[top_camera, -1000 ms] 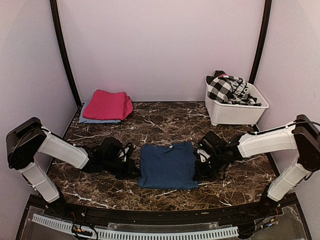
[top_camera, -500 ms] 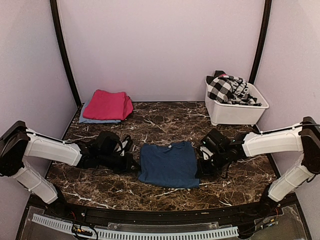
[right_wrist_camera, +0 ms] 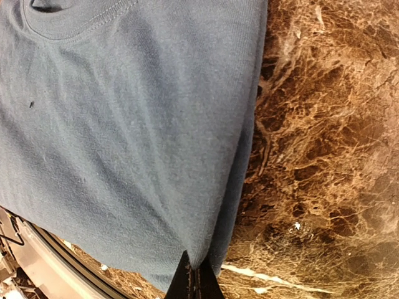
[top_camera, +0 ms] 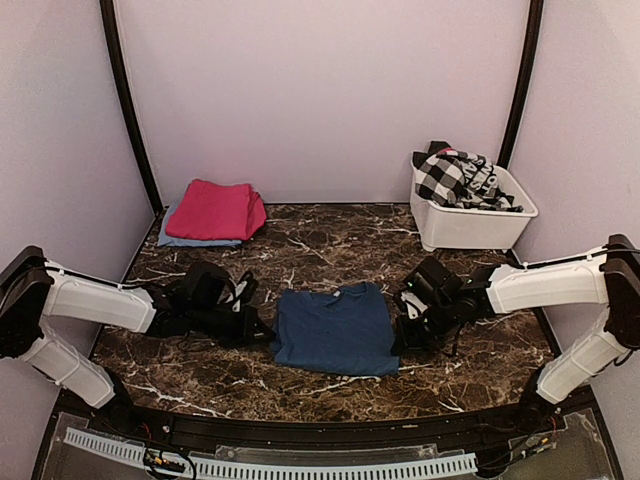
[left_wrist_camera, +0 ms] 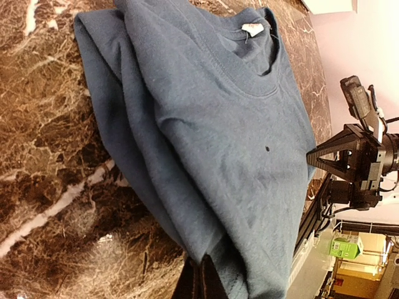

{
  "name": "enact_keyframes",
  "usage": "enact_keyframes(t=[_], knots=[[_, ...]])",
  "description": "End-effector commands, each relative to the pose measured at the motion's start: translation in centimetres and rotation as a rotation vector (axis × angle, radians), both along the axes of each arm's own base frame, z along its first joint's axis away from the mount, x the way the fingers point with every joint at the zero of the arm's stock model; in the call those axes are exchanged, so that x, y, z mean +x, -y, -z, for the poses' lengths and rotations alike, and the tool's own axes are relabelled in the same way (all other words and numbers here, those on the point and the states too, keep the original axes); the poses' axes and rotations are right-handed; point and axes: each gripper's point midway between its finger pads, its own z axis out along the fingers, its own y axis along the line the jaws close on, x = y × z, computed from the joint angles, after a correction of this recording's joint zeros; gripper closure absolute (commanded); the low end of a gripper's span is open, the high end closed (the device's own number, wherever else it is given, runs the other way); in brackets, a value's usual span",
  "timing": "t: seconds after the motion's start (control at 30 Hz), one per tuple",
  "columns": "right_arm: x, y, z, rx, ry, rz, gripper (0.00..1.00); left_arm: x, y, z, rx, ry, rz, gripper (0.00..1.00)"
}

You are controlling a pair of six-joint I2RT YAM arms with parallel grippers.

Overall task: Fold and stack the mixed laundry pile
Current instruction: Adjust the square-folded T-shirt at the center of the board.

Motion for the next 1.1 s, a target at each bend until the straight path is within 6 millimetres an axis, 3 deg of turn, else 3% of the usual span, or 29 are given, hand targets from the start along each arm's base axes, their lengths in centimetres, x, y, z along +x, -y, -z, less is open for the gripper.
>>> enact_keyframes(t=[0.0,0.2,0.27,0.43,0.53,0.7,0.83,1.07], knots=[[0.0,1.2,0.5,-0.042,0.0,0.013,1.0,0.4,-1.3,0.0,0.009,0.026,-0.014,1.0],[0.0,-0.6,-0.1,0.04,-0.002,-0.037,1.0,-0.2,-1.5,2.1,0.035,-0.02,0.005,1.0],[-0.1,-1.6,-0.3,0.087,-0.014,-0.063,1.0,-0.4,-1.6,3.1,0.054,-0.045,0.011,0.95],[0.5,-1.0,-2.6,0.089,0.051,-0.062,0.71,-0.1,-2.8,1.5,0.087,0.026,-0.017,0.62],[1.1,0.0,-4.1,0.094,0.09,-0.047,0.68,0.5,-3.3,-1.6,0.089,0.12,-0.026,0.5],[0.8,-0.4,-3.9,0.138,0.058,-0.06,0.69,-0.2,-2.6,-4.4,0.059,0.142,0.04,0.49],[-0.2,-0.5,-3.0,0.169,0.009,-0.053,0.68,-1.6,-1.2,-3.7,0.056,0.099,0.089,0.51],[-1.2,-0.4,-1.1,0.186,-0.039,-0.046,0.67,-3.0,0.2,-0.7,0.105,0.017,0.121,0.55]])
